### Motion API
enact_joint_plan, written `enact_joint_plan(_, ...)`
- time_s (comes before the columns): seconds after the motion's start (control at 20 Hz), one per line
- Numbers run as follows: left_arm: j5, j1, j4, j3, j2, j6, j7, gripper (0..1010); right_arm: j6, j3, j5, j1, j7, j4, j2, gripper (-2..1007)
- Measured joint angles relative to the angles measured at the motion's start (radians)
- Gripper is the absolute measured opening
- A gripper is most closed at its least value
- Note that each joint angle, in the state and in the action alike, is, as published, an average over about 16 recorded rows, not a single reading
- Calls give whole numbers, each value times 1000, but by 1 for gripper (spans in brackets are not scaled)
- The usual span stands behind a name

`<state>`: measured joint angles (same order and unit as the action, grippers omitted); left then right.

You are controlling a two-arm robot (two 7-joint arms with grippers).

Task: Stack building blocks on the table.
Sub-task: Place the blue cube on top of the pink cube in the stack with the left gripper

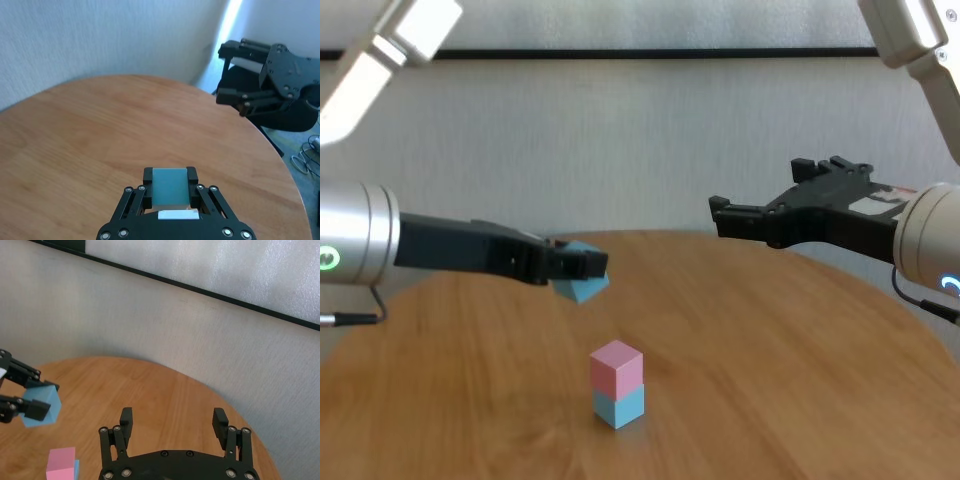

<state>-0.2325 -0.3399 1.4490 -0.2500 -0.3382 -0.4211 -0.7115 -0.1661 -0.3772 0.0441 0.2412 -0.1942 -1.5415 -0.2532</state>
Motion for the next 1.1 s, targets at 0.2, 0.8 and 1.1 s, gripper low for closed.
enact_joint_plan(0.2, -2, -17, -18, -32, -9, 6, -28, 399, 0, 0, 0, 0, 0, 0, 0, 1005)
enact_joint_plan(0.8, -8, -61, -65, -108, -20, 7, -66, 399, 0, 0, 0, 0, 0, 0, 0, 1005)
enact_joint_plan(1.1, -4, -79, -89, -135, -17, 5, -53, 399, 0, 0, 0, 0, 0, 0, 0, 1005)
